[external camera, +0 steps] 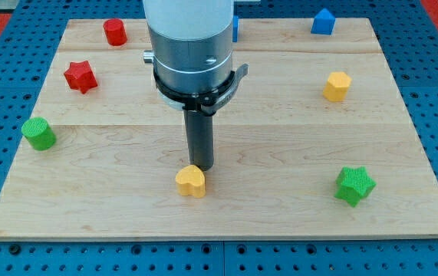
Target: Move your arm towards the center
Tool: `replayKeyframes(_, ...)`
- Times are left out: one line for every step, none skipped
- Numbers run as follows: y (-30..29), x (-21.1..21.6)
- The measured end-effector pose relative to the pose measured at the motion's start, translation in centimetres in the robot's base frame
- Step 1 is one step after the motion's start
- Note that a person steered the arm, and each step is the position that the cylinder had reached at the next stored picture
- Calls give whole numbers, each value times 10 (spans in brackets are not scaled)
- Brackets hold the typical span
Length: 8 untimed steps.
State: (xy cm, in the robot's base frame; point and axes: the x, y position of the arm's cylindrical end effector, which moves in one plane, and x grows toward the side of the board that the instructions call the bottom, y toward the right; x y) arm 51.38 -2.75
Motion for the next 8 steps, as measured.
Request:
replayKeyframes(-1,0)
replayKeyframes(-2,0)
replayKeyframes(-3,0)
replayKeyframes(-3,0)
replayKeyframes(-4,0)
replayKeyframes(-5,-29)
replayKeyframes(-6,-79)
replayKeyframes(-22,-94)
